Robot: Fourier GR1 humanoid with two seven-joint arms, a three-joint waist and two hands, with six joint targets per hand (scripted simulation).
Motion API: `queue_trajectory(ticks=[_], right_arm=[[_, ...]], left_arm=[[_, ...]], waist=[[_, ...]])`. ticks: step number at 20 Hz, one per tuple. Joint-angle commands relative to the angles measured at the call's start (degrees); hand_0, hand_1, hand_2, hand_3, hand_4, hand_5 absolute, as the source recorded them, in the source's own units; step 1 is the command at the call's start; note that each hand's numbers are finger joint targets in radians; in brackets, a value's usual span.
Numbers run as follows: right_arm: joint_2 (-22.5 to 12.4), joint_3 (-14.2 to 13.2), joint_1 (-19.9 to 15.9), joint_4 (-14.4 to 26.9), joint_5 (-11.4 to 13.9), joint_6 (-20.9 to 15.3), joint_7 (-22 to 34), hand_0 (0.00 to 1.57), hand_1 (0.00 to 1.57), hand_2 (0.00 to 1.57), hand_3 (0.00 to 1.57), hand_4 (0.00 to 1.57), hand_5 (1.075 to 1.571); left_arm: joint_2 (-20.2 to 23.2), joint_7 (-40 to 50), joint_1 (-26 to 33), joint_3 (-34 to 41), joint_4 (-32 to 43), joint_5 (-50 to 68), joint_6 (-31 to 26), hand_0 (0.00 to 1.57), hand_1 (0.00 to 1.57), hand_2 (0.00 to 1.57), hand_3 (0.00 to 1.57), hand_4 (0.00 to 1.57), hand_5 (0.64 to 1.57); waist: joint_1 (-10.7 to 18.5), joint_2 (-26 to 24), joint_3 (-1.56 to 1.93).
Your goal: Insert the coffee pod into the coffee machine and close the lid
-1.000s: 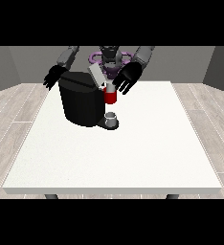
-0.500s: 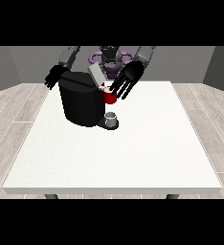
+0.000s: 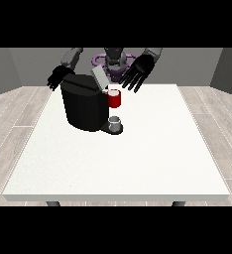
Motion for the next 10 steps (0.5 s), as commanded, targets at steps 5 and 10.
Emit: queue_trajectory(ticks=[5,10], right_arm=[[-1.3,-2.5,3.6,1.9,-2.0,1.2,-0.7,0.00,0.00,0.00,0.00,0.43,1.571],[-0.6,-3.2,9.2,2.1,-2.6,1.4,-3.5,0.00,0.00,0.00,0.00,0.37,1.571]], left_arm=[[-6.0,0.7,5.4,6.3,-1.7,7.9,0.6,0.00,0.00,0.00,0.00,0.00,1.571],[-11.5,-3.3,12.0,15.4,-1.5,19.5,0.5,0.00,0.00,0.00,0.00,0.26,1.571]], waist=[[4.3,-6.2,-0.03],[7.6,-11.2,-0.09]])
